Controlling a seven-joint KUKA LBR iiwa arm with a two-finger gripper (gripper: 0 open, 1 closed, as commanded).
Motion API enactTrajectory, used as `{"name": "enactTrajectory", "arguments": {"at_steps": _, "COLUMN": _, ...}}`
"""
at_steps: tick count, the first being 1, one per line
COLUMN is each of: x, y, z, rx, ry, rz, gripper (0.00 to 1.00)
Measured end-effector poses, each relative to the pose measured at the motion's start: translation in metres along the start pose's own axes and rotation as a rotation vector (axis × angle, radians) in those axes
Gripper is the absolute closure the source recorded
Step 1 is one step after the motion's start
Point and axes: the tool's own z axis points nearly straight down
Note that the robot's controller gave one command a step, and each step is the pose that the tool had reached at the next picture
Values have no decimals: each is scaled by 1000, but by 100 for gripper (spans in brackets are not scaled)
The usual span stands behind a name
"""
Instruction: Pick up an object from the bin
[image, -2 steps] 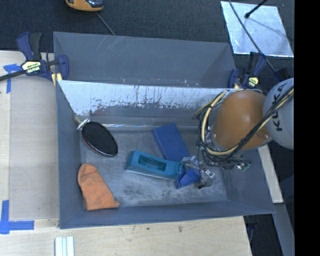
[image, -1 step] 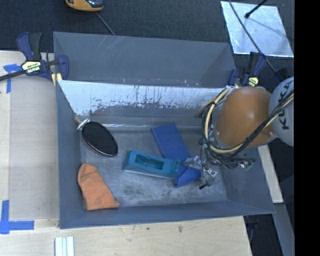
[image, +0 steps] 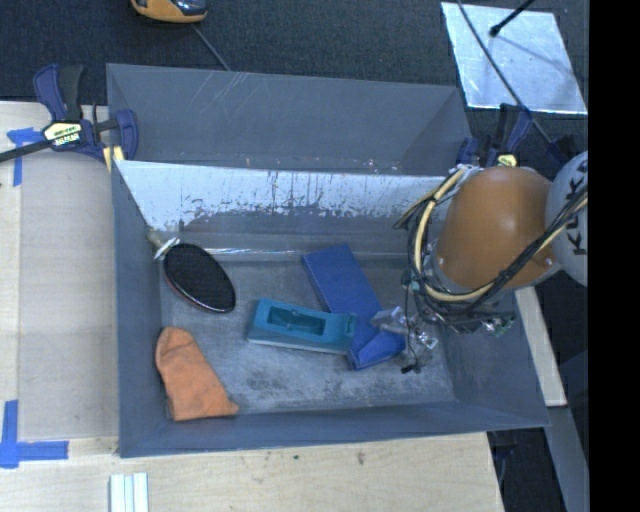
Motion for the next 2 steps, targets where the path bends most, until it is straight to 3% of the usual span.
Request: {"name": "enactTrajectory", "arguments": {"at_steps": 2, "x": -2, "y": -1, "z": -27, "rx": 13, "ry": -20, "rz": 1, "gripper": 100}}
